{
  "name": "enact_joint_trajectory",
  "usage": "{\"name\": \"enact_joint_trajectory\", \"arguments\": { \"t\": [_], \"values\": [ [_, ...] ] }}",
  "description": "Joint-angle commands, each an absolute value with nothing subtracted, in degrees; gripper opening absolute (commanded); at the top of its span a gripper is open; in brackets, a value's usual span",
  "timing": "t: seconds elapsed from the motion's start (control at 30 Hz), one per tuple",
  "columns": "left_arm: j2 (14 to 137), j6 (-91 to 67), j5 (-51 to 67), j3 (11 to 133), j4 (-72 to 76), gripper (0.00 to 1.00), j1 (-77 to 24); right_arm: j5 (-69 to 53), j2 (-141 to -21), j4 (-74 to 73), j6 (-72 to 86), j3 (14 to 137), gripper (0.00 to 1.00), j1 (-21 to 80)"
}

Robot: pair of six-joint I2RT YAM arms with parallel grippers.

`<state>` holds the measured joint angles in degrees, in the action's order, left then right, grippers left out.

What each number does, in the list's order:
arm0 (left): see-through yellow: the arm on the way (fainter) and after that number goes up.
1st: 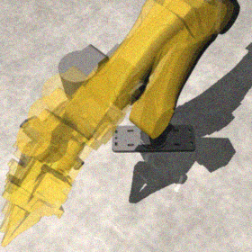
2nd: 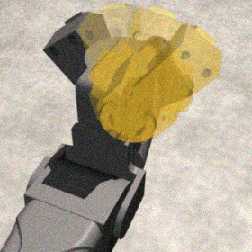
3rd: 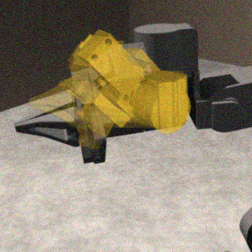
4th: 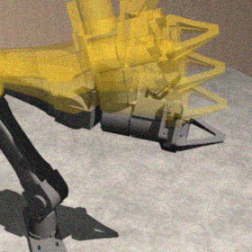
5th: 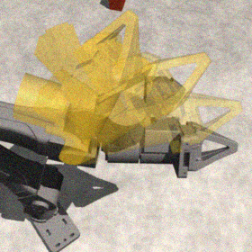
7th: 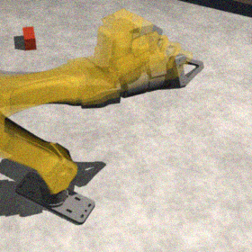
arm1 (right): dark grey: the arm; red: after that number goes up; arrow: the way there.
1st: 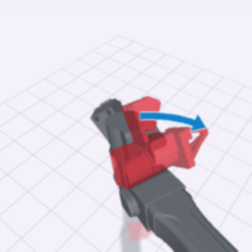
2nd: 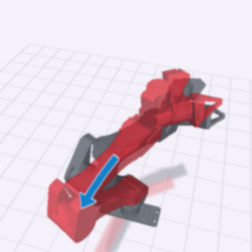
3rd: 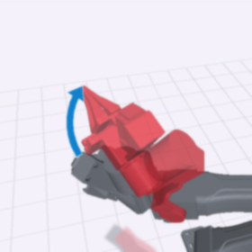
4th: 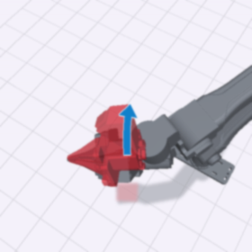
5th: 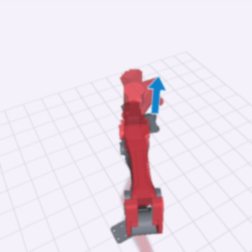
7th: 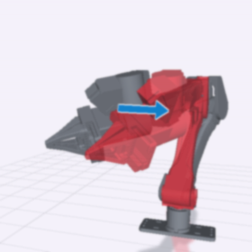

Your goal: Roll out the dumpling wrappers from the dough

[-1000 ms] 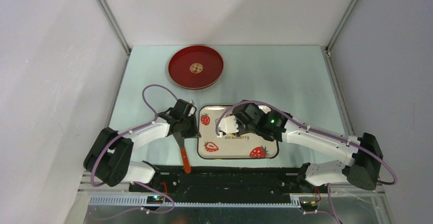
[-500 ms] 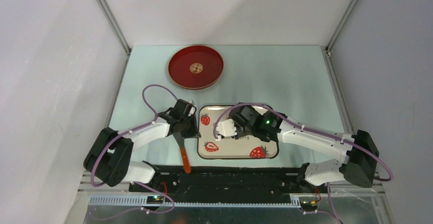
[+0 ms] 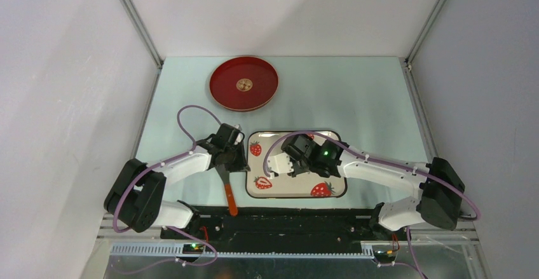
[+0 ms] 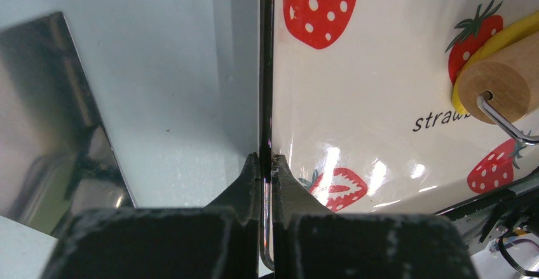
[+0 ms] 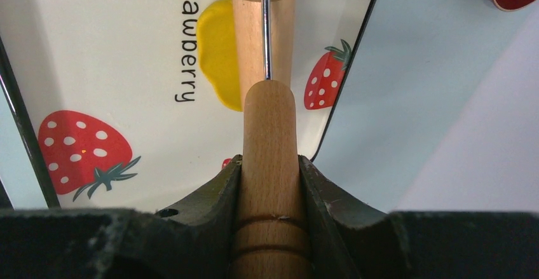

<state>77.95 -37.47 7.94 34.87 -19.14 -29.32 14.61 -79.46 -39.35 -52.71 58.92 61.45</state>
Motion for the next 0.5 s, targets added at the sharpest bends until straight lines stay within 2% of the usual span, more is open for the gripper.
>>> {"name": "enact_joint_trajectory", "arguments": {
  "t": [0.0, 0.47],
  "values": [
    [80.1, -33.9, 0.3, 32.7, -25.1, 0.0, -28.1, 14.9, -80.0, -38.9, -52.5, 58.4, 0.0, 61.5],
    [80.1, -33.9, 0.3, 32.6, -25.1, 0.0, -28.1, 13.2, -82.6, -40.3, -51.8, 54.8, 0.0, 61.7]
  ]
}}
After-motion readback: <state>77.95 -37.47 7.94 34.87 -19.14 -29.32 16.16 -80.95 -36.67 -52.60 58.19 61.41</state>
